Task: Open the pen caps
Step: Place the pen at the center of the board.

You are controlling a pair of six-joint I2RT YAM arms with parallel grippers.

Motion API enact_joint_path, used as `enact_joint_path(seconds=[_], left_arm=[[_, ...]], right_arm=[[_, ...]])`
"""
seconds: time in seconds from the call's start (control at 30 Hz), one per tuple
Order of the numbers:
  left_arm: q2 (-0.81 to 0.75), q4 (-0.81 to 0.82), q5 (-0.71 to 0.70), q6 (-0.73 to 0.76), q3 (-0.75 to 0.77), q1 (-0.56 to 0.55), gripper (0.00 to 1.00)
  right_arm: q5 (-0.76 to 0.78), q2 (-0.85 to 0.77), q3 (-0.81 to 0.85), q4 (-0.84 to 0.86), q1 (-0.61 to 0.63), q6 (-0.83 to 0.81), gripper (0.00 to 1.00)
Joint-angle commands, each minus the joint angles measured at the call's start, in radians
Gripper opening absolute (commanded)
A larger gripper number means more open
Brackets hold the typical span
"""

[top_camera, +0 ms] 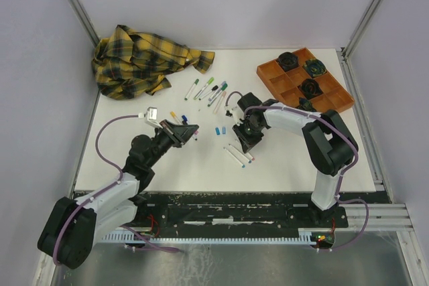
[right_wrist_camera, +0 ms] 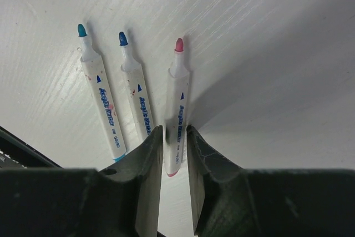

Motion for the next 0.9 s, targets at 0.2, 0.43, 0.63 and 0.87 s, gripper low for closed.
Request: enact_joint_path(seconds=[0.2,0.43,0.63,0.87], left_arm=[[0.064,0.1,0.023,-0.037,0.019,-0.063,0.03],[0.133,0.1,-0.026,-0.006,0.05,-0.143,0.03],[0.234,0.1,-0.084,0.03,0.104,-0.226,0.03],[0.359,0.09,-0.132,0.056,0.175,-0.293,0.03]], right_arm=[[-0.022,-0.069,0.061,-0.027,0.006,-0.004,0.34],[-0.055,-0.139,0.086,-0.064,0.003,-0.043,0.36],[-0.081,-0.215,0.106,-0.128,0.003,-0.119,0.37],[-0.101,-0.301,0.118,-0.218,-0.02,-0.26,0.38]])
